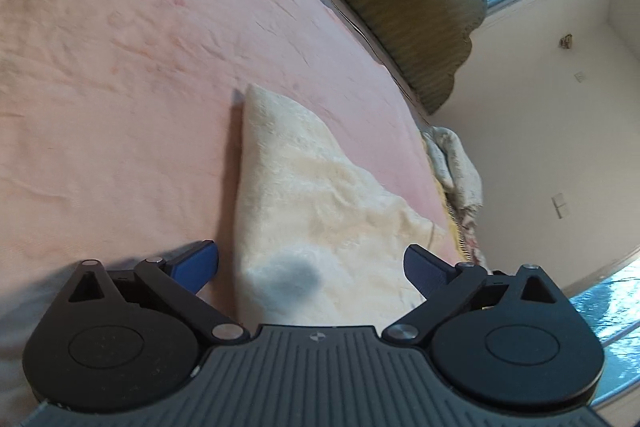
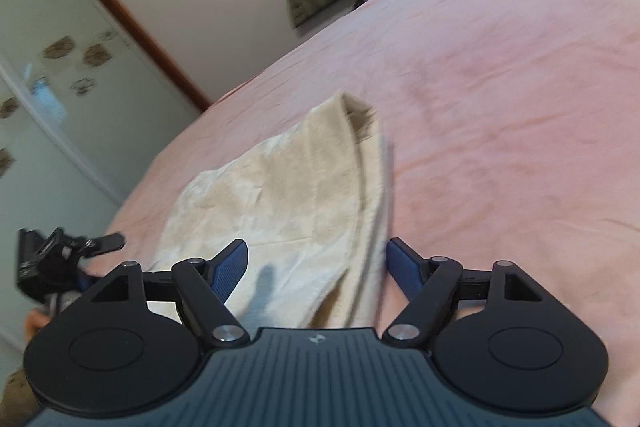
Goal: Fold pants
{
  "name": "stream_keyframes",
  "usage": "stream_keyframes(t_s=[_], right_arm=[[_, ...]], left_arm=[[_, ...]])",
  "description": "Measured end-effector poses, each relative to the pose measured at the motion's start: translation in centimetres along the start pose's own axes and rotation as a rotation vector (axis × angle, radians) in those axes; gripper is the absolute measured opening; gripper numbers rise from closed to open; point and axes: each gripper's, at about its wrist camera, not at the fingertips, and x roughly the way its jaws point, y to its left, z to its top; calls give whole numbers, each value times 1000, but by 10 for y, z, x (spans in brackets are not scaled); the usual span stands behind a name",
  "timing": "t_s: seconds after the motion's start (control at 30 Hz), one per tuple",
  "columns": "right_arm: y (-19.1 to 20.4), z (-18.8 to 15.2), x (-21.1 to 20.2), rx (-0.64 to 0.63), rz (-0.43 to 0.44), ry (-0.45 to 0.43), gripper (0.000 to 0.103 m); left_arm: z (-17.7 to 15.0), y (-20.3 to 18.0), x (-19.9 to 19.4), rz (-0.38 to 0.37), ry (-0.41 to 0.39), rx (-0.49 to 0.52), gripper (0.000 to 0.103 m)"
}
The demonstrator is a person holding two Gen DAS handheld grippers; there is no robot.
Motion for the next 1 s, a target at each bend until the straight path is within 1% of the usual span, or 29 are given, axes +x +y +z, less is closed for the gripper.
stream_keyframes(t_s=[0.1, 0.2, 0.27, 0.3, 0.33, 0.37, 0.4, 0.43, 0.47, 0.5, 0.53, 0.63, 0.8, 1.0], right_arm=[[-2, 9, 14, -6, 54, 34, 77], [-16, 20, 29, 79, 138, 41, 77], [-22, 26, 36, 116, 165, 30, 76], [-20, 28, 39, 118, 158, 33, 75], [-16, 29, 41, 101, 139, 36, 68], [-12, 28, 43, 73, 111, 40, 63], [-7, 26, 43, 44, 75, 42, 50], [-5, 24, 41, 28, 48, 38, 43], [-5, 22, 39, 22, 42, 34, 42], [-6, 20, 36, 26, 46, 26, 38], [-5, 19, 35, 30, 45, 19, 36], [3, 15, 32, 4, 20, 0, 34], [23, 14, 29, -62, -28, -22, 30], [32, 14, 24, -98, -48, -39, 27]], left_arm=[[5, -5, 15, -31, 18, 12, 101], [3, -15, 29, 3, 13, 64, 100], [1, -25, 36, 43, 16, 115, 98], [-2, -30, 38, 77, 10, 150, 94], [-6, -36, 39, 115, 3, 186, 88], [-9, -42, 40, 157, -4, 228, 83], [-14, -49, 41, 212, -13, 276, 72], [-18, -54, 42, 267, -22, 321, 59], [-22, -58, 43, 314, -31, 358, 55], [-25, -61, 44, 346, -39, 383, 47], [-26, -62, 42, 357, -47, 392, 44], [-32, -65, 41, 403, -67, 414, 39], [-40, -75, 40, 459, -92, 474, 36], [-44, -83, 34, 472, -113, 501, 32]])
